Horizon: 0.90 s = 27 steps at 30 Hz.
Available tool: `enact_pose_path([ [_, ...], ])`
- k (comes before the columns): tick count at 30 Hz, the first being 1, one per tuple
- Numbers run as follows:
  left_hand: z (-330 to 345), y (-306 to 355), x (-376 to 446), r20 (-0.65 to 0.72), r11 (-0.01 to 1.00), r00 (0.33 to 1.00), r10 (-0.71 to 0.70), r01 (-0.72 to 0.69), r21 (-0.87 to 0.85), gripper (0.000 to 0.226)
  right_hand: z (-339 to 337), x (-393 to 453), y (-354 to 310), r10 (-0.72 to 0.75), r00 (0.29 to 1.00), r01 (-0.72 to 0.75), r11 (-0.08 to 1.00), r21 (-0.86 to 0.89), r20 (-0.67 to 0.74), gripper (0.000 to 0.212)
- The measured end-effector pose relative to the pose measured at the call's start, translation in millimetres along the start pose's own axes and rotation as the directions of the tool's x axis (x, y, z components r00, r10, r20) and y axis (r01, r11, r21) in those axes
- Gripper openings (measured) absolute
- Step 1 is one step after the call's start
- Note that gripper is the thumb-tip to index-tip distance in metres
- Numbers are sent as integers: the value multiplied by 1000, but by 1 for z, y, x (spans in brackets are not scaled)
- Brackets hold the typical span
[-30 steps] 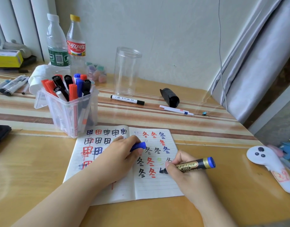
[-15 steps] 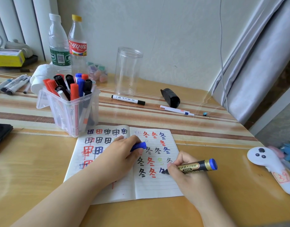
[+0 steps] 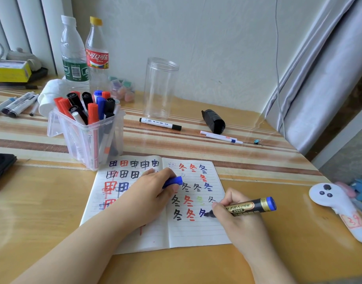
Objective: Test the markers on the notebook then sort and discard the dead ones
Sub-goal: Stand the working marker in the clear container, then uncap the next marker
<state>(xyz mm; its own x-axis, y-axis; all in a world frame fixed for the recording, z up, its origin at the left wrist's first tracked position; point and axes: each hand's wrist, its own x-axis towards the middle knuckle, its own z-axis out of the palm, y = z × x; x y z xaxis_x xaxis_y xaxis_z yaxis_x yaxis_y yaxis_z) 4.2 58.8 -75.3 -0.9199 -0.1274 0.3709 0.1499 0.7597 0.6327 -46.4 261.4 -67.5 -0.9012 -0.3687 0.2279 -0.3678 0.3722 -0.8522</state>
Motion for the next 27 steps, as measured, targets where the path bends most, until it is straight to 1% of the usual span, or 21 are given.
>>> enact_pose_path([
  [4,0,1,0,13,1000,1000,-9,9,-1,16,0,1,-1,13,1000,-13,1000,-1,0,33],
  [7,-1,0,0,23,1000,1000,-19,20,-3,16,-1,-1,-4,-7,1000,6,1000,26,11,29],
  [10,-1,1,-1,29,1000,999,-26,26,-7,16,0,-2,0,16,1000,-16,1000,6,11,35],
  [12,-1,1,0,34,1000,999,-26,27,-5,16,-1,-2,-1,27,1000,-27,1000,7,-5,35],
  [14,-2,2,-1,48,1000,998,-27,28,-1,16,-1,-2,-2,15,1000,-14,998,54,-25,34],
  [16,-4,4,-2,58,1000,998,-25,25,-7,16,-5,-2,-3,17,998,-7,989,151,-62,28],
  [18,-10,9,-2,57,999,998,-13,16,-42,17,-10,0,-7,20,997,-2,973,232,-71,29],
  [20,-17,16,-2,71,996,997,-3,10,-85,19,-14,4,-17,-5,999,17,951,308,-42,32],
  [23,-29,28,1,99,992,995,25,-12,-127,15,-15,15,-39,-94,996,82,910,406,10,27],
  [27,-41,42,1,109,988,994,17,0,-155,15,-8,29,-60,-189,982,161,903,399,32,24],
])
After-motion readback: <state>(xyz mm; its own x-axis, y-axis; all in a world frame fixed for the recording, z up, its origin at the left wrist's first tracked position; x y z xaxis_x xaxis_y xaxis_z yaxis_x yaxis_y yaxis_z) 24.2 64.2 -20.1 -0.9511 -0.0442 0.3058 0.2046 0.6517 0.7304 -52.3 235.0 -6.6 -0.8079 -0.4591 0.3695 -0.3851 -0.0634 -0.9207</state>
